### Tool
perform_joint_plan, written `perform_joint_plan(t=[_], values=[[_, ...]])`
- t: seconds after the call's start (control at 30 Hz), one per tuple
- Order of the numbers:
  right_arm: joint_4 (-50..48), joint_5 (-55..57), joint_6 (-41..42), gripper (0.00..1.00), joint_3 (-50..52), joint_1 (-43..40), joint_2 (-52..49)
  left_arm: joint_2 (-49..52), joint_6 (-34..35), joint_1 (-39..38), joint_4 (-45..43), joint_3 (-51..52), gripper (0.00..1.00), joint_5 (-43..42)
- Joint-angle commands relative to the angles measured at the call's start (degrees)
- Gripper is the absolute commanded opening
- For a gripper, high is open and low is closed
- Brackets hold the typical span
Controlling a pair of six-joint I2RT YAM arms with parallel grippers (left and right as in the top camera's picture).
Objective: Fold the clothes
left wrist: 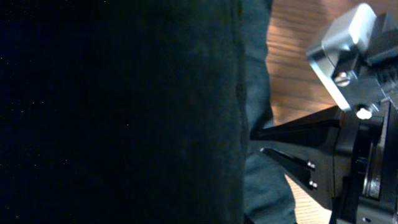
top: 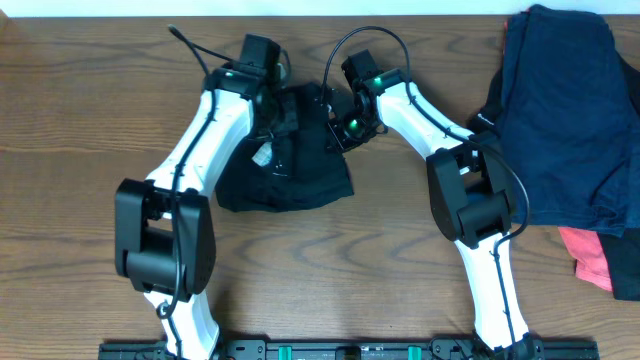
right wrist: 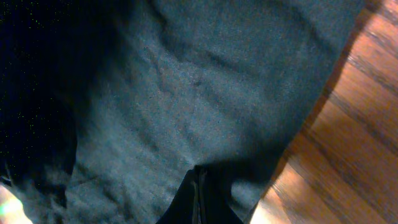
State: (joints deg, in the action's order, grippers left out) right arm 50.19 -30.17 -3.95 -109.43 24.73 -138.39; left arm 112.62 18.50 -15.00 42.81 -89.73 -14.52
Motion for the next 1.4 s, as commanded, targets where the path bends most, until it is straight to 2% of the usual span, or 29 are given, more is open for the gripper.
perform_joint_plan(t=[0.0, 0.27, 0.37, 0.5, 0.6, 0.67, 0.77, 0.87, 1.0, 1.13, 1.37], values=[[0.4, 1.7, 0.7, 0.01, -0.4, -1.1, -2.1, 0.4, 1.8, -0.8, -1.2, -1.5, 0.24, -2.6], [0.2, 1.3, 1.2, 0.01, -0.6, -1.3, -1.7, 0.4, 1.8, -0.8, -1.1, -1.5, 0.90, -2.6], [0.8, 0.0, 1.4, 0.01, -1.4, -2.2, -0.2, 0.4, 1.7, -0.8, -1.1, -1.5, 0.98, -2.6], [2.2, -0.5, 1.6, 0.01, -3.0, -4.2, 4.0, 0.4, 1.7, -0.5, -0.7, -1.5, 0.98, -2.6], [3.3, 0.1, 1.6, 0.04, -4.0, -6.3, 8.6, 0.4, 1.6, -0.5, 0.1, -1.5, 0.98, -2.9], [3.4, 1.0, 1.8, 0.17, -4.1, -8.2, 12.4, 0.4, -0.8, -0.5, 0.6, -1.5, 0.98, -5.0], [3.3, 2.9, 1.8, 0.47, -4.1, -11.1, 16.7, 0.4, -3.1, -0.7, 1.1, -1.5, 0.98, -9.8], [3.7, 4.6, 1.8, 0.61, -4.1, -14.4, 20.0, 0.4, -5.1, -2.0, 1.7, -1.5, 0.98, -12.0], [5.3, 4.7, 1.8, 0.64, -4.1, -18.2, 21.1, 0.5, -8.2, -5.3, 1.9, -1.5, 0.98, -10.4], [8.3, 4.7, 1.7, 0.66, -4.1, -21.4, 21.1, 0.6, -6.3, -8.7, 2.6, -1.5, 0.98, 0.0], [10.1, 4.7, 1.3, 0.71, -4.0, -23.6, 21.1, 2.2, -6.2, -12.9, 3.4, -1.5, 0.98, 11.8]])
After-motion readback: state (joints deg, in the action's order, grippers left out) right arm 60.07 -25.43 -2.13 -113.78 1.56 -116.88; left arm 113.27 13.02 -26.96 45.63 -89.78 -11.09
